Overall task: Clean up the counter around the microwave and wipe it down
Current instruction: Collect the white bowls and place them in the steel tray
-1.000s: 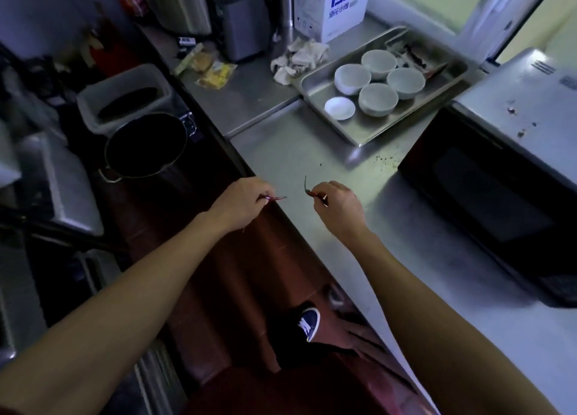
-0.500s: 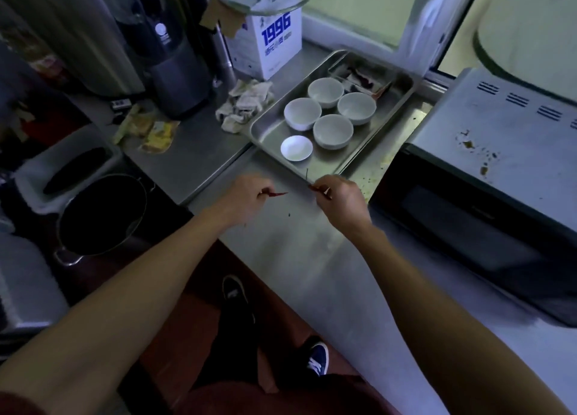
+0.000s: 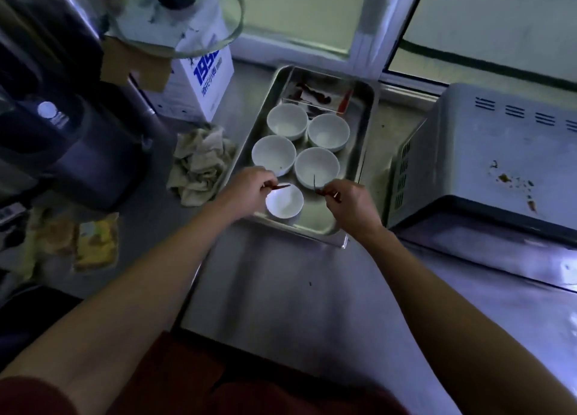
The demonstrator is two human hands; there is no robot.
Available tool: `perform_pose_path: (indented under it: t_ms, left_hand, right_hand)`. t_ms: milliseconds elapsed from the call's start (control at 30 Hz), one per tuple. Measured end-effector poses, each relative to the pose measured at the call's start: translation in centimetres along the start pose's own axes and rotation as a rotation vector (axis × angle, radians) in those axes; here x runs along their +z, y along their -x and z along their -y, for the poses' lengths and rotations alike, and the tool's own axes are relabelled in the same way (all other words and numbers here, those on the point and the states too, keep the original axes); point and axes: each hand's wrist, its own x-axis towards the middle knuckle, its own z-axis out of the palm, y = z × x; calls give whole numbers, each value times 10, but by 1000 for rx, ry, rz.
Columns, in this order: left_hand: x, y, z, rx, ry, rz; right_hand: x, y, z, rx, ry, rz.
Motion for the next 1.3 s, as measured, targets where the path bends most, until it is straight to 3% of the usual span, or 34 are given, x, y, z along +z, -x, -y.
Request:
perform_pose_path:
  t_ms: [367,600,1033,1300]
  left_hand:
    - [-35,-137,40,235,0,81]
    - [-39,-213,49,345,26,95]
    - [-16,-351,65,369,36,109]
    - [15,-390,69,368,-3,186]
  right_hand:
    - [2,-85,25,121,48,-219]
    - [1,-134,20,170,70,-229]
    - [-2,-232,-26,206,31,-291]
    - [5,-284,-58,209,-55,-314]
